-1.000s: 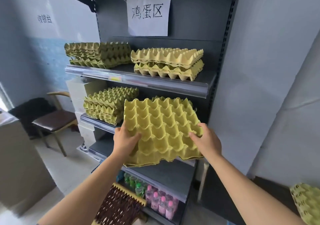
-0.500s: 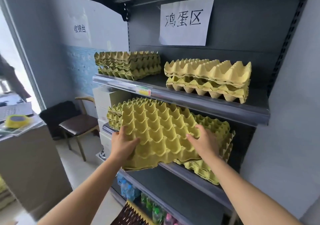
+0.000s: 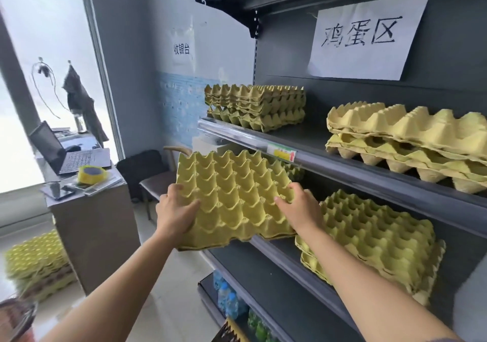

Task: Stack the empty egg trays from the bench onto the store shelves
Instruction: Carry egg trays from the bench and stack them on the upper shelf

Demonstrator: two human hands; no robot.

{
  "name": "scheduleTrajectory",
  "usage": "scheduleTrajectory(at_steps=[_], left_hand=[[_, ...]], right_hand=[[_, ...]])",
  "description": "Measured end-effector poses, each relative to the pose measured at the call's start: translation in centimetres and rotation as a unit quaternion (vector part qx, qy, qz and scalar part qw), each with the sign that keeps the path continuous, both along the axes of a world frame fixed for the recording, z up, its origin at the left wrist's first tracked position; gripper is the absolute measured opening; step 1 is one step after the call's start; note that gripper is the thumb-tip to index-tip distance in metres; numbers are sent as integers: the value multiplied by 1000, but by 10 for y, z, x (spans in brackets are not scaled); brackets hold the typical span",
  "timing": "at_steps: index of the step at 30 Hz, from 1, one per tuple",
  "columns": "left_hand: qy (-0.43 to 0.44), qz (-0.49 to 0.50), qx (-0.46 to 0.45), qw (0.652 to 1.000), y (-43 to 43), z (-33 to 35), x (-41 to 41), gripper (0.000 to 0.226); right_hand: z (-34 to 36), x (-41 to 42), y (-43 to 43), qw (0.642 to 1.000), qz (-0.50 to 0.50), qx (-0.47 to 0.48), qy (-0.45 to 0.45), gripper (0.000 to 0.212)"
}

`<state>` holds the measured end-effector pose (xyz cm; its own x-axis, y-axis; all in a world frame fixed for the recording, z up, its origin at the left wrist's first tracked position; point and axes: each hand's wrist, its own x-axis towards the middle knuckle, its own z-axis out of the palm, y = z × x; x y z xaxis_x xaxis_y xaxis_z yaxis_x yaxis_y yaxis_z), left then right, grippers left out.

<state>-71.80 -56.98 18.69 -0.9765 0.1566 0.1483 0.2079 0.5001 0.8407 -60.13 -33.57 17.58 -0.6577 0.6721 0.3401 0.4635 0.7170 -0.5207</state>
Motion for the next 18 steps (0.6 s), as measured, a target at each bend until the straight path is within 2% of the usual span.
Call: scheduleTrajectory(at_steps=[5, 8, 10, 13, 18], left_hand=[[-23, 19, -4, 1000, -43, 7, -37, 45], [-27, 29, 15, 999, -71, 12, -61, 52], [-13, 29, 27, 999, -84, 19, -77, 55], [16, 21, 41, 999, -90, 31, -97, 41], [67, -24, 78, 994, -65, 56, -111, 41]], right_hand=[[5, -45, -41, 1000, 27, -8, -5, 53], [14, -72, -68, 999, 36, 2, 16, 53], [24, -87, -83, 999, 32, 18, 40, 53], [42, -98, -93, 995, 20, 49, 82, 51], [79, -86, -87, 986, -24, 96, 134, 49]])
